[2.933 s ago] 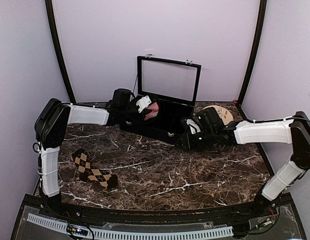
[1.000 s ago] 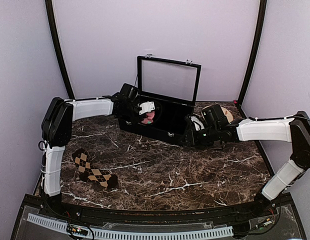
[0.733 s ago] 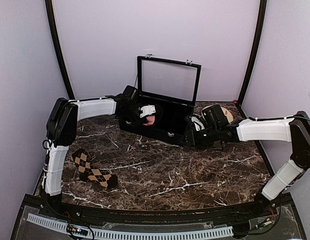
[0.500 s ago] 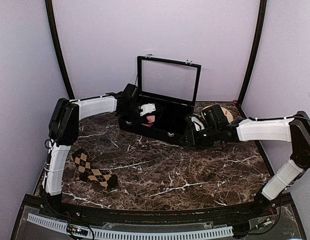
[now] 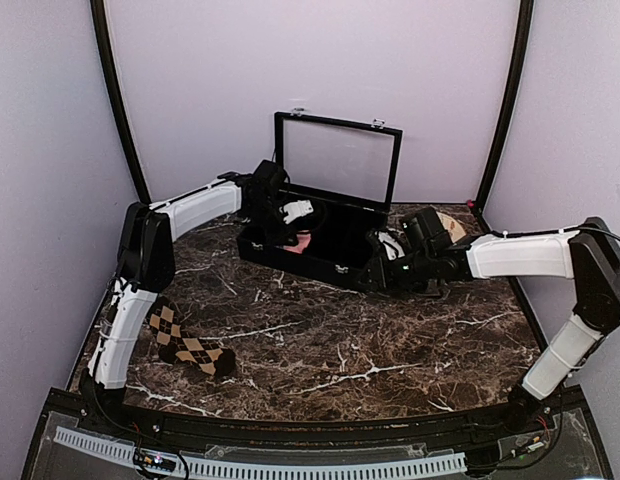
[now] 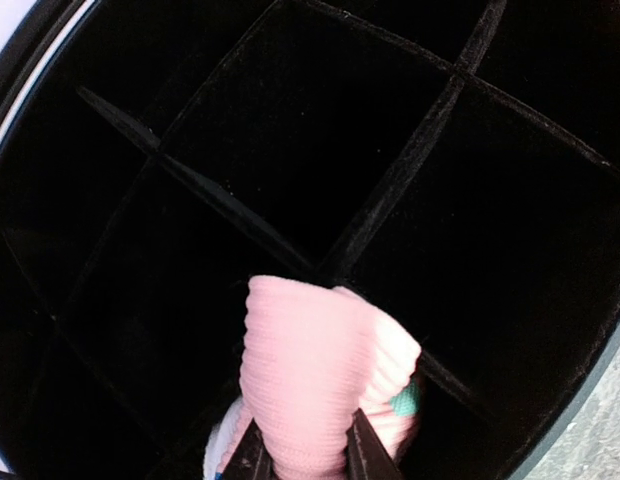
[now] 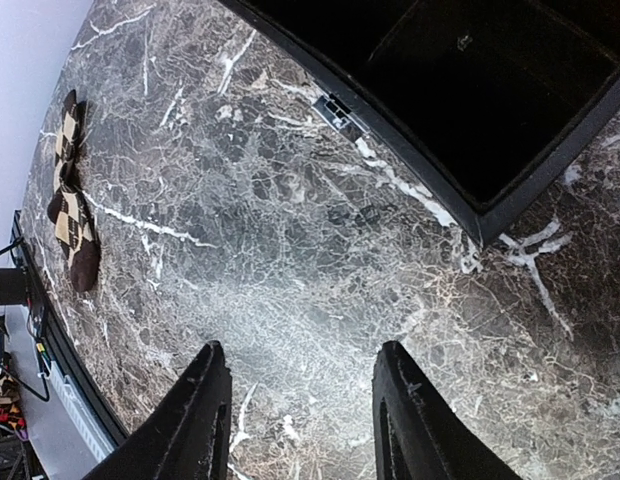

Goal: Roll the socks
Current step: Place the sock in the storage box.

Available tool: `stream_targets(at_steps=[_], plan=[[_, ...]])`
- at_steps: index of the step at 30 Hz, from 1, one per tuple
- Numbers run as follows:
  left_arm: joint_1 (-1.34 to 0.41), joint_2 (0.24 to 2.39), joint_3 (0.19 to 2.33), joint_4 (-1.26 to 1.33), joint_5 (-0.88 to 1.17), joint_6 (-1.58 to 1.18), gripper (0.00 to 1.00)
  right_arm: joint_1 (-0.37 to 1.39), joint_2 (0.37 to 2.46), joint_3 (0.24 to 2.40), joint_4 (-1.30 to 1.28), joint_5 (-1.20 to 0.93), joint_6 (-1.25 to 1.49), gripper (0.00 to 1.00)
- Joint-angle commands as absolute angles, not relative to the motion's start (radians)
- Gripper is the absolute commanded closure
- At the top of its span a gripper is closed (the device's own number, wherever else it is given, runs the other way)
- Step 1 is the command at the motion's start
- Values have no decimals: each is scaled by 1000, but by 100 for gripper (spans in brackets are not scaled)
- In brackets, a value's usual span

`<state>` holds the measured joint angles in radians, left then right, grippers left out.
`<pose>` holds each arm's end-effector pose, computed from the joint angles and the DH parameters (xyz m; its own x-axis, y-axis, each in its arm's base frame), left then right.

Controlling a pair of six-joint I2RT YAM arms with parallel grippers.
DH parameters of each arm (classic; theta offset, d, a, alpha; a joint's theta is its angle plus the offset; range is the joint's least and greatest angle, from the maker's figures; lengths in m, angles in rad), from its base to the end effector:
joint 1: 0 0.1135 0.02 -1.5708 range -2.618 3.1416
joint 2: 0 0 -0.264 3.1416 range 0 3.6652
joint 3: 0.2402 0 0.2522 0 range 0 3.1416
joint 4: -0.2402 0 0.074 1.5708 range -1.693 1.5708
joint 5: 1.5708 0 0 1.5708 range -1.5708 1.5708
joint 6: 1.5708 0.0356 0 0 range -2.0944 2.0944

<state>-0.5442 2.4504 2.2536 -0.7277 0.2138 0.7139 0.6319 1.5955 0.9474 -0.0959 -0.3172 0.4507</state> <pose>0.4588 -0.2865 0.2059 -0.1133 0.8165 -0.5661 0.9122 0.3113 0.2663 0.2657 0.2082 0.2044 -0.8170 -0.0852 -0.5703 -0.4338 0.7423 0.5106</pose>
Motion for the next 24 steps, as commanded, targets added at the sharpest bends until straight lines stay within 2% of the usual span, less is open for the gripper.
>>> stream_targets(at_steps=[1,10,24], plan=[[-548,2501,2307,-931,293,639,100,622,1638,985,-67,-338,453,55],[-547,2542,2365,-1080,323,585,100,616,1670,1013,-70,-355,451,55],[-537,2615,2369,-1144,332,559,100,615,1657,1031,-49,-349,464,55]])
